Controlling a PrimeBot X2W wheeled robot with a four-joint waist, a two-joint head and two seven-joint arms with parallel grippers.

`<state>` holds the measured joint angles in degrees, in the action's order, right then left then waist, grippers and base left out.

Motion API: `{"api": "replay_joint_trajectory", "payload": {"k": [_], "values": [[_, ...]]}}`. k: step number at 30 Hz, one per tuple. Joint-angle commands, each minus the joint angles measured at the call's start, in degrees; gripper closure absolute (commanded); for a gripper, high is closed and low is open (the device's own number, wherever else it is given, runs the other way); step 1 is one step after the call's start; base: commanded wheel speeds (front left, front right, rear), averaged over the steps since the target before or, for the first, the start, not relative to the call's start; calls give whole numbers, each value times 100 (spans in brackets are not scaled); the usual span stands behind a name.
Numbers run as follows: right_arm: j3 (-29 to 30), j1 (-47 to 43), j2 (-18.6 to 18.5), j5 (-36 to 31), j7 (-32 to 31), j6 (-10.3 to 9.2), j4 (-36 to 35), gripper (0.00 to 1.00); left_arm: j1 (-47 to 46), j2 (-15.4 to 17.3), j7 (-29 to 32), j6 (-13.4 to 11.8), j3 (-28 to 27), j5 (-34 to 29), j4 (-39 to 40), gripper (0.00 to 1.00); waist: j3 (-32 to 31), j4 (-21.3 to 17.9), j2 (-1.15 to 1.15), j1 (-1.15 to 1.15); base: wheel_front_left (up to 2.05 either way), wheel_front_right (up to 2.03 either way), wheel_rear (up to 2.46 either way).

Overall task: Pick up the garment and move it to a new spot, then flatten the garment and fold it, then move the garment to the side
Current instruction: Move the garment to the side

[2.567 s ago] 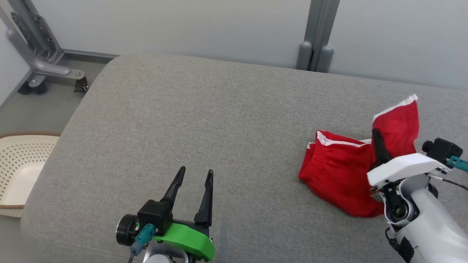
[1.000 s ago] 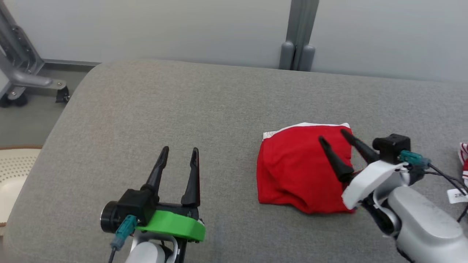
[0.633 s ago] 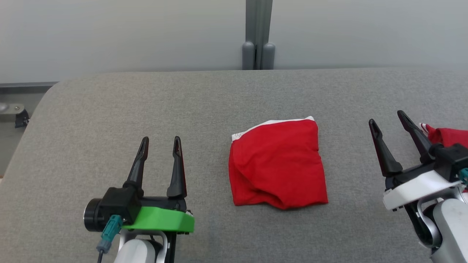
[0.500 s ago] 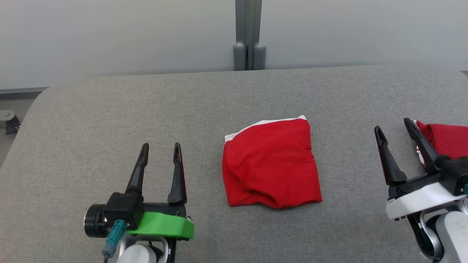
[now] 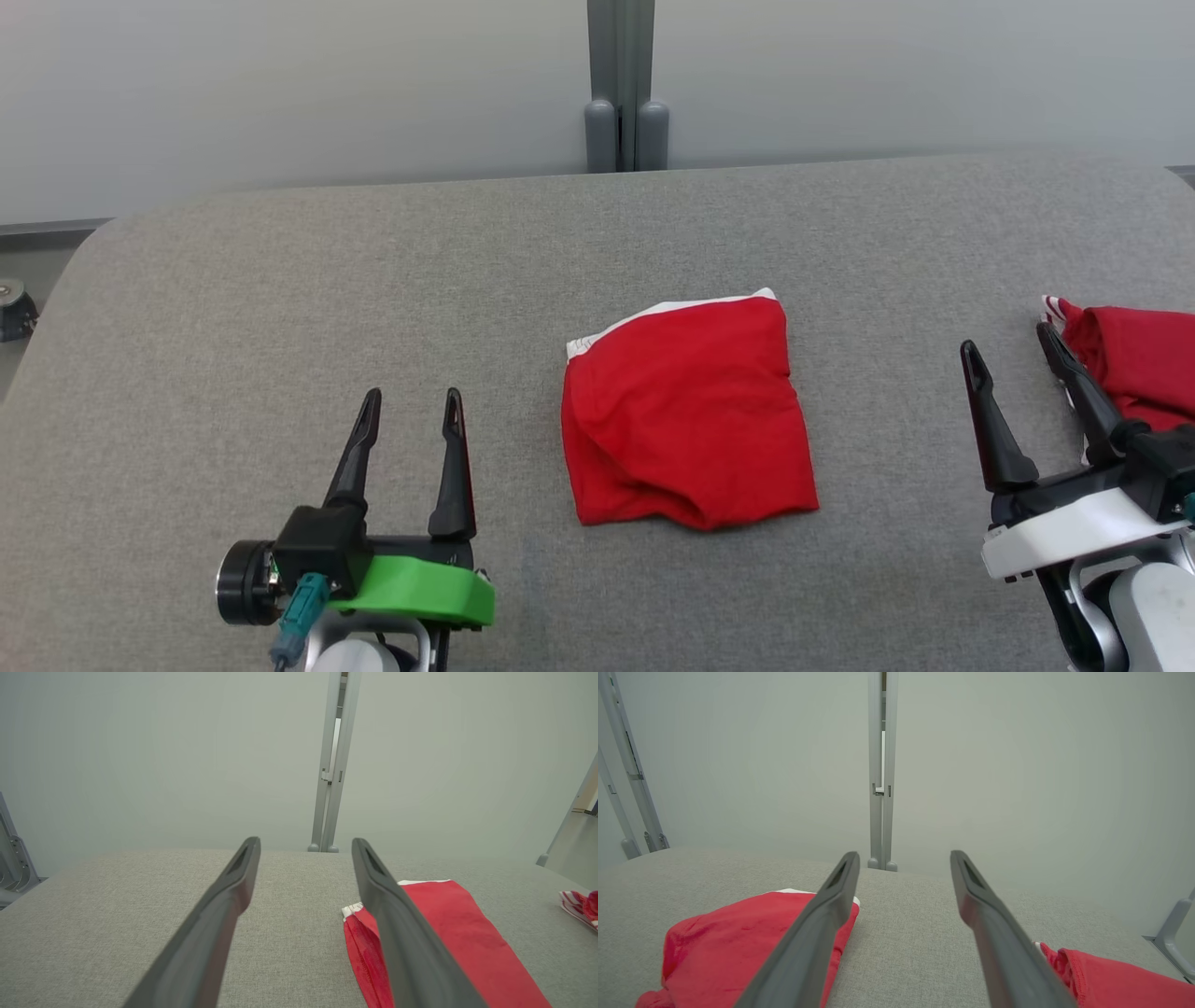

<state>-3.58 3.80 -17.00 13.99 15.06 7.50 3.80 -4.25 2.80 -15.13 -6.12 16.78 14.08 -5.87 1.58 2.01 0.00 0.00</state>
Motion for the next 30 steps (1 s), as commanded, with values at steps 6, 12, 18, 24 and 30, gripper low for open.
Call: {"api": "replay_joint_trajectory", "payload": {"k": [6, 12, 18, 24, 30], "values": [[-204, 78, -92, 175, 15, -2, 358, 0, -186, 23, -1, -26, 170, 56, -25, 0, 260, 186, 0, 0, 0, 0, 0], [-933, 523, -269, 834, -219, -2, 1125, 0, -399, 24, -1, -93, 556, 131, -78, 0, 664, 485, 0, 0, 0, 0, 0], [-1464, 1074, -321, 1938, -694, -2, 1776, 0, -593, 23, -1, -214, 917, 211, -78, 0, 978, 844, 0, 0, 0, 0, 0], [-1796, 1523, -516, 3181, -1234, -1, 2087, 0, -734, 23, -1, -290, 1208, 270, -104, 0, 1217, 1136, 0, 0, 0, 0, 0], [-2170, 1810, -700, 3566, -1408, -1, 2443, 0, -765, 23, -1, -363, 1288, 305, -67, 0, 1275, 1280, 0, 0, 0, 0, 0]]}}
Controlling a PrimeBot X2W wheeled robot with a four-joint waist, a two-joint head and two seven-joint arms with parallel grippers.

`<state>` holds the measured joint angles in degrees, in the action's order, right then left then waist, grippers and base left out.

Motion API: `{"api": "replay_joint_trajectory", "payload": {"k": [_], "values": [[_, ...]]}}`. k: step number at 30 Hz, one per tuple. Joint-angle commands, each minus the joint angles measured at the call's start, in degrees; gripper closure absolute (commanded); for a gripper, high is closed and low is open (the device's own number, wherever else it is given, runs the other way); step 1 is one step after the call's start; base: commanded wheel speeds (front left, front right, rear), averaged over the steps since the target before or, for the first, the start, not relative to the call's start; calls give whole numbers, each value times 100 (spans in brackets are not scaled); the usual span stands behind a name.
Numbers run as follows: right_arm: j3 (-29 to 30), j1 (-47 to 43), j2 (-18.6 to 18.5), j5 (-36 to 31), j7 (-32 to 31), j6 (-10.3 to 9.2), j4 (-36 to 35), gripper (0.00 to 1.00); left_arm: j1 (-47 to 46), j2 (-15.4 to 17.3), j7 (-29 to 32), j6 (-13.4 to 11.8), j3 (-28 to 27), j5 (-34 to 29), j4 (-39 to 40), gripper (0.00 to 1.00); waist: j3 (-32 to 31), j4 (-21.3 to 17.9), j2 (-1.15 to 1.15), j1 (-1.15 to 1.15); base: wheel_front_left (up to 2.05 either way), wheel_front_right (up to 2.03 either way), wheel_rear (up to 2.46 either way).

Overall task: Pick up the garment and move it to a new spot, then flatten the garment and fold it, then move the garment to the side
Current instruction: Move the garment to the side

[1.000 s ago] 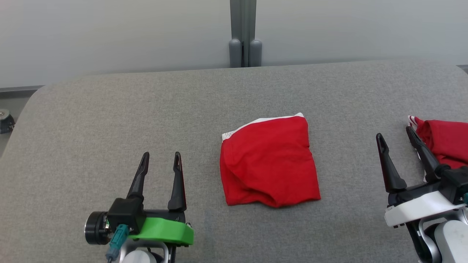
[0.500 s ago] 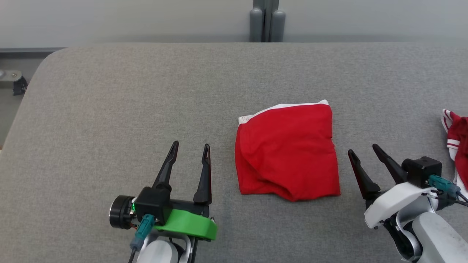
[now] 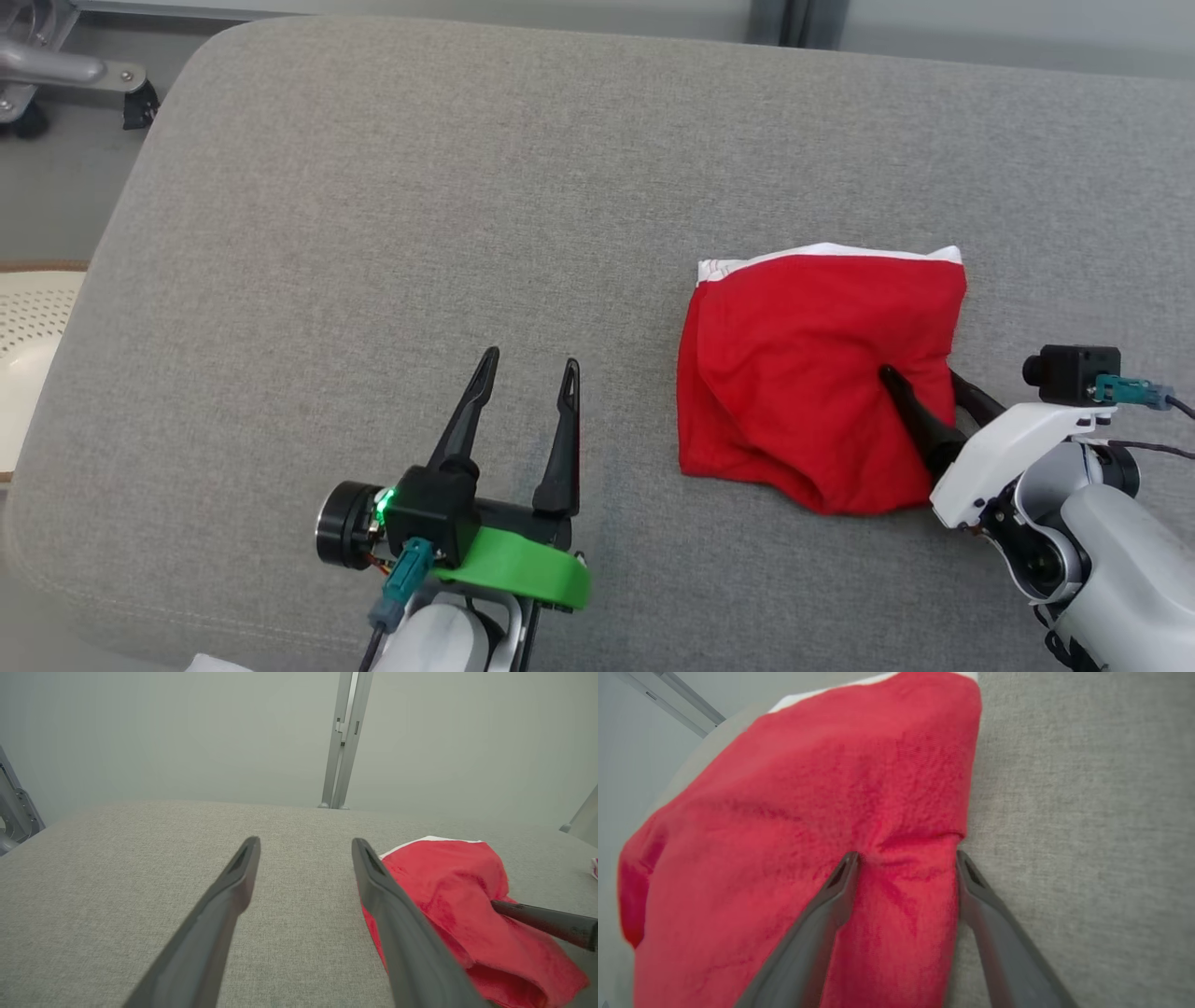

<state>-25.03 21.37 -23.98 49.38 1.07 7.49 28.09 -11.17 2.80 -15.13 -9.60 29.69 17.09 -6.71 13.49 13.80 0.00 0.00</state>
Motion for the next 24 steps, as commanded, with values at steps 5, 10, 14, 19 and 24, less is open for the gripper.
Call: {"api": "replay_joint_trajectory", "payload": {"k": [5, 10, 14, 19, 24], "values": [[-549, 182, -115, -31, 78, 1, 158, 100, -26, 23, -1, -3, -10, -61, -20, 0, 12, 57, 0, 0, 0, 0, 0], [-1027, 418, -319, -474, 563, 0, 295, 100, -21, 23, -1, 71, -92, -107, -37, 0, -158, -154, 0, 0, 0, 0, 0], [-1327, 588, -466, -929, 949, 0, 338, 100, 33, 24, -1, 129, -139, -134, -25, 0, -270, -463, 0, 0, 0, 0, 0], [-1631, 778, -827, -1411, 1181, -1, 197, 100, -31, 24, -1, 185, -127, -159, -35, 0, -309, -1025, 0, 0, 0, 0, 0], [-1866, 1068, -1343, -1623, 1275, -3, -82, 100, -256, 24, -1, 255, -68, -232, -41, 0, -149, -1673, 0, 0, 0, 0, 0]]}}
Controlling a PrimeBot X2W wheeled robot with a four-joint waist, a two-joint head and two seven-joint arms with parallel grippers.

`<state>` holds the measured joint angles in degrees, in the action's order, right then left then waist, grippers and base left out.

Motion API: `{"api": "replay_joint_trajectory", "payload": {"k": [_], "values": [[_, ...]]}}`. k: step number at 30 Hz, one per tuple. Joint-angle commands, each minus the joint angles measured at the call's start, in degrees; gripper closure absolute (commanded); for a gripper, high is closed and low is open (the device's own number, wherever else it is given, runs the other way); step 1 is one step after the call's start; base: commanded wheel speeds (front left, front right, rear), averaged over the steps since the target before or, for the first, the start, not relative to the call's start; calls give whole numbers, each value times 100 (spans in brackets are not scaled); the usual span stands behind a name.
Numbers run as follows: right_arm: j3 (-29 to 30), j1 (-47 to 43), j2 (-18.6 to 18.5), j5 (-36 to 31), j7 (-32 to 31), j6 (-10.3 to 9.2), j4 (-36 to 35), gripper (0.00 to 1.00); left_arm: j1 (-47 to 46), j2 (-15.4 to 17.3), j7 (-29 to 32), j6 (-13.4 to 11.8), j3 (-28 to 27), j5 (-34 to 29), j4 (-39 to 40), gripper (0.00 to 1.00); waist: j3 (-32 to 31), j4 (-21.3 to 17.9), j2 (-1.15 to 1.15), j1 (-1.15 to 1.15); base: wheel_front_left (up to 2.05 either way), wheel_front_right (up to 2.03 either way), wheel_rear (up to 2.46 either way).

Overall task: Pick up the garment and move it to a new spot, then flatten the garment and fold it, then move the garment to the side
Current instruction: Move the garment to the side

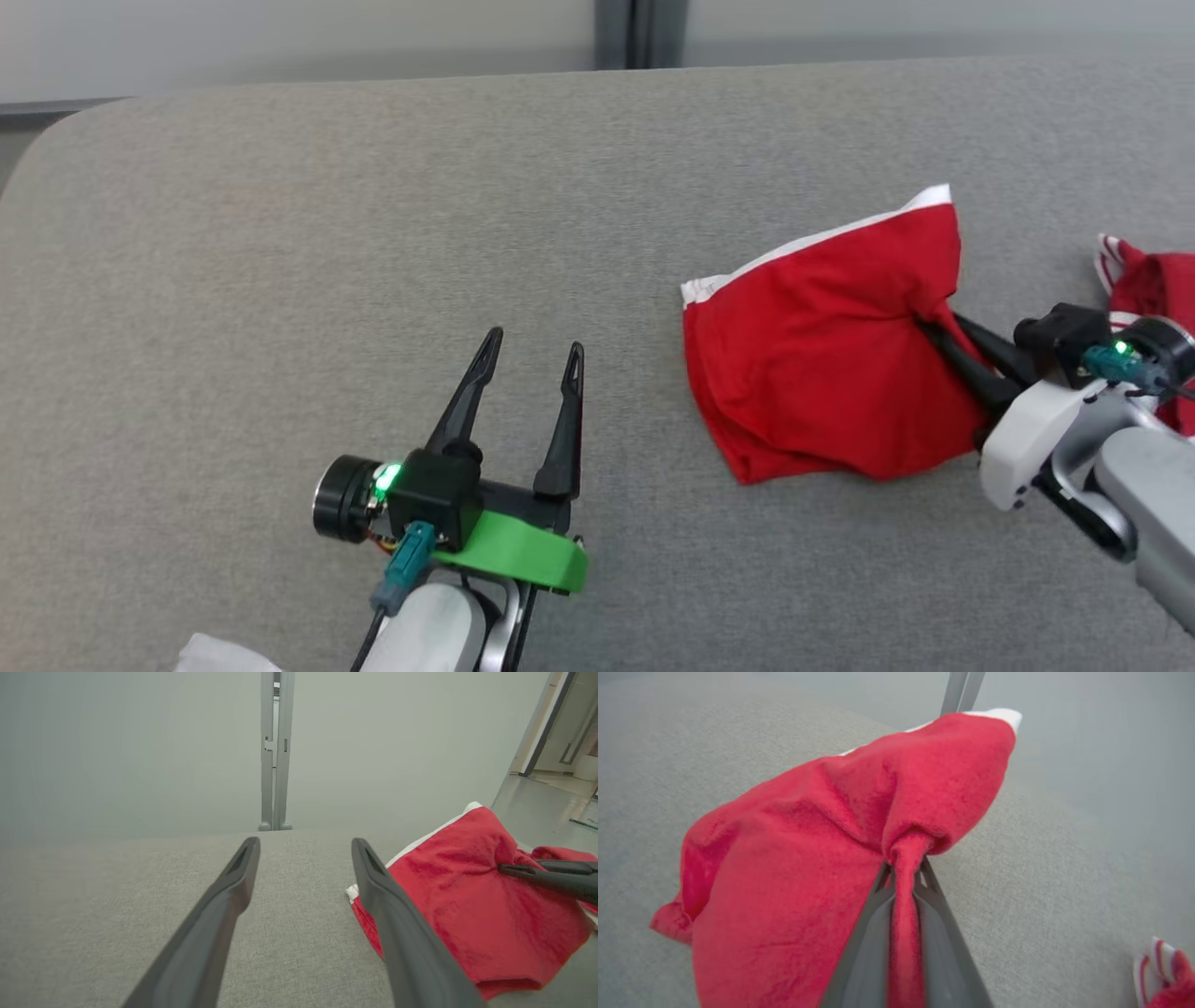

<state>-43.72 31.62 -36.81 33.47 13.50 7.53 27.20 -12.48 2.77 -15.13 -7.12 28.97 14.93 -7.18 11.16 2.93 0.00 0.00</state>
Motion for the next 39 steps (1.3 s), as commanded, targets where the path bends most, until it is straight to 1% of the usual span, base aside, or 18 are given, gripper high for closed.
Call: {"api": "replay_joint_trajectory", "payload": {"k": [1, 3, 6, 8, 12, 15, 19, 23, 25, 27, 31, 34, 38, 39], "values": [[-68, 136, -195, -70, 53, -8, -51, 100, -198, 26, -1, -3, 17, -43, 7, 0, 153, -746, 0, 0, 0, 0, 0], [-145, 284, -427, -114, 87, -8, -116, 100, -356, 27, -1, 23, 105, -60, -31, 0, 269, -969, 0, 0, 0, 0, 0], [-287, 451, -663, -117, 133, -8, -173, 100, -583, 29, -1, 23, 200, -100, -107, 0, 424, -1310, 0, 0, 0, 0, 0], [-437, 631, -893, -76, 169, -8, -211, 100, -827, 30, -1, 20, 303, -167, -196, 0, 620, -1636, 0, 0, 0, 0, 0], [-509, 843, -1102, 39, 175, -9, -73, 100, -1123, 31, -1, 32, 468, -207, -335, 0, 869, -1904, 0, 0, 0, 0, 0], [-488, 990, -1177, 210, 173, -9, 101, 100, -1323, 34, -1, 1, 604, -227, -410, 0, 1085, -2012, 0, 0, 0, 0, 0], [-363, 1228, -1214, 328, 171, -9, 452, 100, -1615, 34, -1, -35, 811, -269, -539, 0, 1387, -2033, 0, 0, 0, 0, 0], [-253, 1418, -1269, 238, 171, -9, 877, 100, -1874, 33, -1, -83, 1004, -265, -596, 0, 1631, -1948, 0, 0, 0, 0, 0], [-150, 1467, -1271, 331, 171, -9, 1126, 100, -1983, 33, -1, -126, 1066, -264, -610, 0, 1715, -1888, 0, 0, 0, 0, 0], [73, 1480, -1216, 556, 171, -9, 1408, 100, -2114, 29, -1, -196, 1154, -363, -599, 0, 1787, -1805, 0, 0, 0, 0, 0], [376, 1405, -1122, 822, 171, -9, 1747, 100, -2180, 31, -1, -338, 1218, -299, -435, 0, 1818, -1682, 0, 0, 0, 0, 0], [594, 1330, -1060, 1053, 171, -9, 1872, 100, -2205, 29, -1, -355, 1266, -277, -384, 0, 1795, -1603, 0, 0, 0, 0, 0], [691, 1290, -1019, 1075, 172, -9, 1960, 100, -2131, 29, -1, -399, 1245, -233, -351, 0, 1707, -1515, 0, 0, 0, 0, 0], [728, 1290, -1020, 1043, 172, -9, 2013, 6, -2089, 29, -1, -388, 1243, -219, -346, 0, 1665, -1497, 0, 0, 0, 0, 0]]}}
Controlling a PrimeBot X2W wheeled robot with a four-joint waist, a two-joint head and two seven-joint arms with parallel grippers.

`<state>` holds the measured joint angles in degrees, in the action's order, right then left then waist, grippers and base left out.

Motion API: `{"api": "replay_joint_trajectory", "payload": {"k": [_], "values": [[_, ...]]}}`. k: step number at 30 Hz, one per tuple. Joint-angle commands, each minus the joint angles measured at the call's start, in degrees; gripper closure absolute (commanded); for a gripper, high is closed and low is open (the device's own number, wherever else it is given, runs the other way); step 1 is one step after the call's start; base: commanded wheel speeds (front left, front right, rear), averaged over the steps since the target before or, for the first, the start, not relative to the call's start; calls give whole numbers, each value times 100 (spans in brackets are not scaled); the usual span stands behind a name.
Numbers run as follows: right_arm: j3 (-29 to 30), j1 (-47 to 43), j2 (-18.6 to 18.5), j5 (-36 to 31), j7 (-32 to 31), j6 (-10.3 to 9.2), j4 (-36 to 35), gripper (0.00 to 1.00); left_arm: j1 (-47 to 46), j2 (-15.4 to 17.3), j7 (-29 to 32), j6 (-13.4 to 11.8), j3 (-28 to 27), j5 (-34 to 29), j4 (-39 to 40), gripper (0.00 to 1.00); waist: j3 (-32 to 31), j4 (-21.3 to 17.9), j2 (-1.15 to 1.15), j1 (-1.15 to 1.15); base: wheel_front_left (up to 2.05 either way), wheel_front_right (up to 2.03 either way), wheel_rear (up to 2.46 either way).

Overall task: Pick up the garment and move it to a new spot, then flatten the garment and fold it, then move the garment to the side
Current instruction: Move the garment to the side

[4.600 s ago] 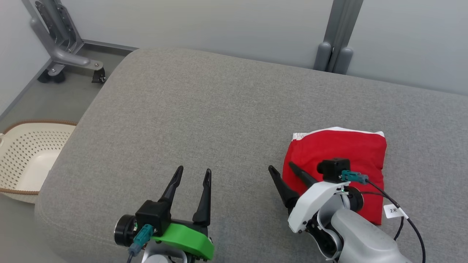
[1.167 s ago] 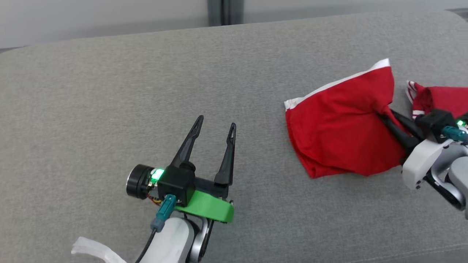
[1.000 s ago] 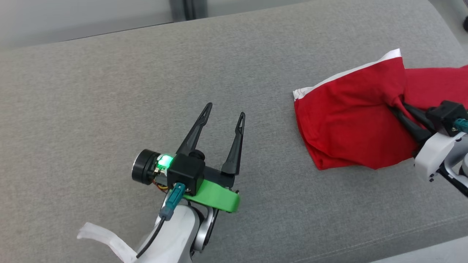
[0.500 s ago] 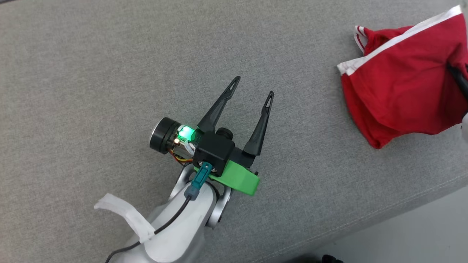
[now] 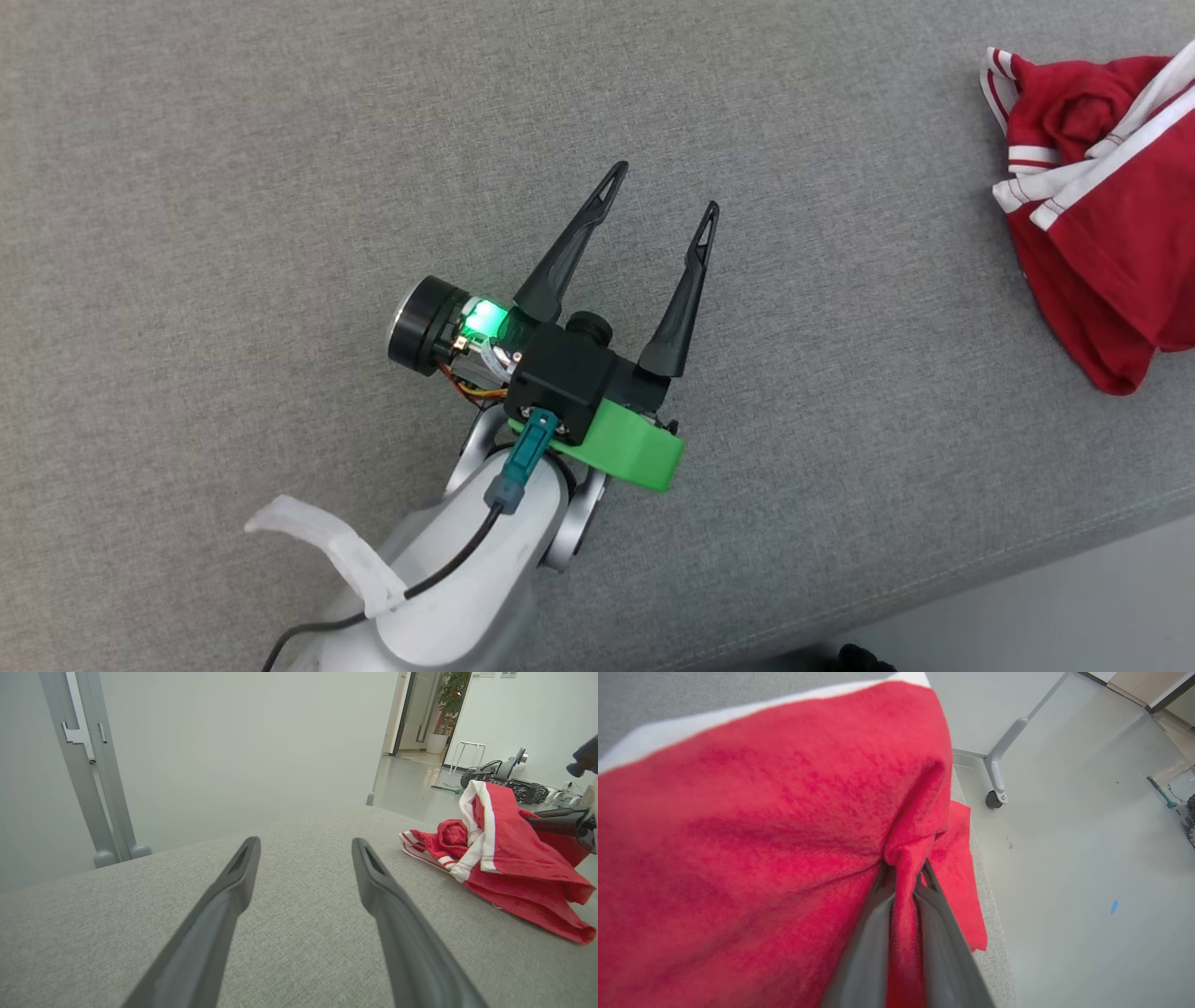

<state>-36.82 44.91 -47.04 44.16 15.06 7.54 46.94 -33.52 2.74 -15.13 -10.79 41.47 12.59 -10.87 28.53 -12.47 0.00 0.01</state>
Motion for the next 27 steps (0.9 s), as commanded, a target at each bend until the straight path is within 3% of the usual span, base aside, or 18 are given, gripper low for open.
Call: {"api": "replay_joint_trajectory", "payload": {"k": [1, 8, 15, 21, 27], "values": [[56, -52, 9, -36, 16, -10, 111, 0, 52, 33, -1, -12, -8, 35, 26, 0, -116, 62, 0, -1, 0, 0, 0], [-156, -69, 57, -260, 16, -10, 408, 0, 402, 33, -1, 4, -235, 126, 137, 0, -674, 169, 0, -1, 0, 0, 0], [-76, -36, 286, -449, 16, -9, -166, 0, 997, 31, 0, 126, -764, 184, 371, 0, -1500, 362, 0, -1, 0, 0, 0], [745, -657, 687, -385, 16, -9, -1352, 0, 1663, 30, 0, 252, -1420, 297, 627, 0, -2117, 612, 0, -1, 0, 0, 0], [2151, -1884, 1502, -660, 15, -6, -2614, 0, 2304, 31, 0, 440, -1925, 306, 737, 0, -2577, 900, 0, -1, 0, 0, 0]]}}
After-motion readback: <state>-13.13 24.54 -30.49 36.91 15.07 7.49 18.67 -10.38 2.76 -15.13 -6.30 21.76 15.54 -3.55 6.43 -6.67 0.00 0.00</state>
